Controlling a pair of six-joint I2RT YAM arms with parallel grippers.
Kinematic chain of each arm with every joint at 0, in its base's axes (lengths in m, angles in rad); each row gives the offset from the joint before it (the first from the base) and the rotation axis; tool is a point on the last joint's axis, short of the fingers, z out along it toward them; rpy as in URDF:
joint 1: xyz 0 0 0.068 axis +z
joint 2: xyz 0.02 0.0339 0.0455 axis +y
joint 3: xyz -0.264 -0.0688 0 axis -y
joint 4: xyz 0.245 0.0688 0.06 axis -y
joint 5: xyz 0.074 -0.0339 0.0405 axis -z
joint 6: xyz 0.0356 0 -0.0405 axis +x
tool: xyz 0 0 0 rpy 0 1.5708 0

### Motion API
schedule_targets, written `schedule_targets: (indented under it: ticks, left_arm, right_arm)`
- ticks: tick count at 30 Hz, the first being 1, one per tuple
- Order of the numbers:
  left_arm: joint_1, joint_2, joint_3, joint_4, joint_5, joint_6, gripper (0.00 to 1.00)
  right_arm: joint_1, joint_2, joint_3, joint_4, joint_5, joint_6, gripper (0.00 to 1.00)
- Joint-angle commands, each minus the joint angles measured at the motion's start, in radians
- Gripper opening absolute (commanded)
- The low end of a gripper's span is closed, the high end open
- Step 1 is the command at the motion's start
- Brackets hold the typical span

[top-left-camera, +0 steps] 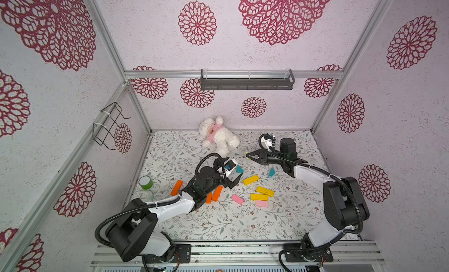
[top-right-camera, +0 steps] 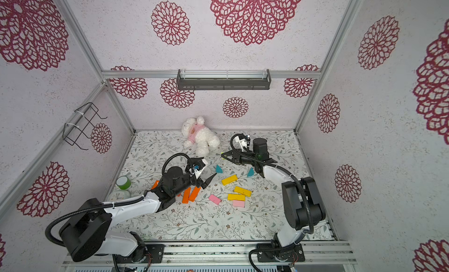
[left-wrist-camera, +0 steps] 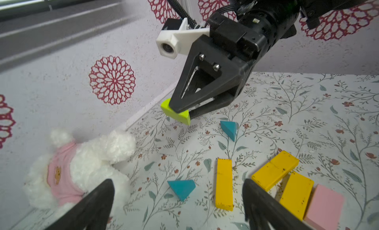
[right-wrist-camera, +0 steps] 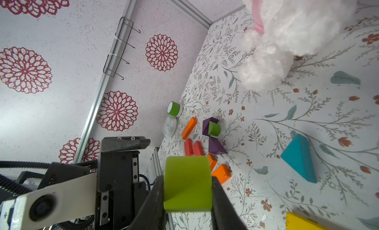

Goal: Assemble a carrot with building blocks
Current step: Place the building block at the center of the board.

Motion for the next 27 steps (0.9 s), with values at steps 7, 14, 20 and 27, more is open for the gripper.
schedule_targets:
  ticks: [7, 14, 20, 27]
  left_arm:
    - [-0.006, 0.071, 0.125, 0.082, 0.151, 0.023, 0.87]
    - [-0.038, 0.117, 0.145, 0.084, 0.186, -0.002, 0.86]
    - [-0.053, 0.129, 0.153, 0.039, 0.187, 0.014, 0.86]
    - [-0.050, 0.155, 0.168, 0.035, 0.185, 0.027, 0.83]
  right_arm:
    - [0.011, -0.114, -0.046, -0.023, -0.051, -0.031, 0.30]
    - [0.032, -0.120, -0.056, -0.009, -0.054, -0.020, 0.30]
    - [0.034, -0.121, -0.043, -0.013, -0.063, -0.019, 0.30]
    - [0.042, -0.117, -0.057, -0.011, -0.078, -0.021, 0.30]
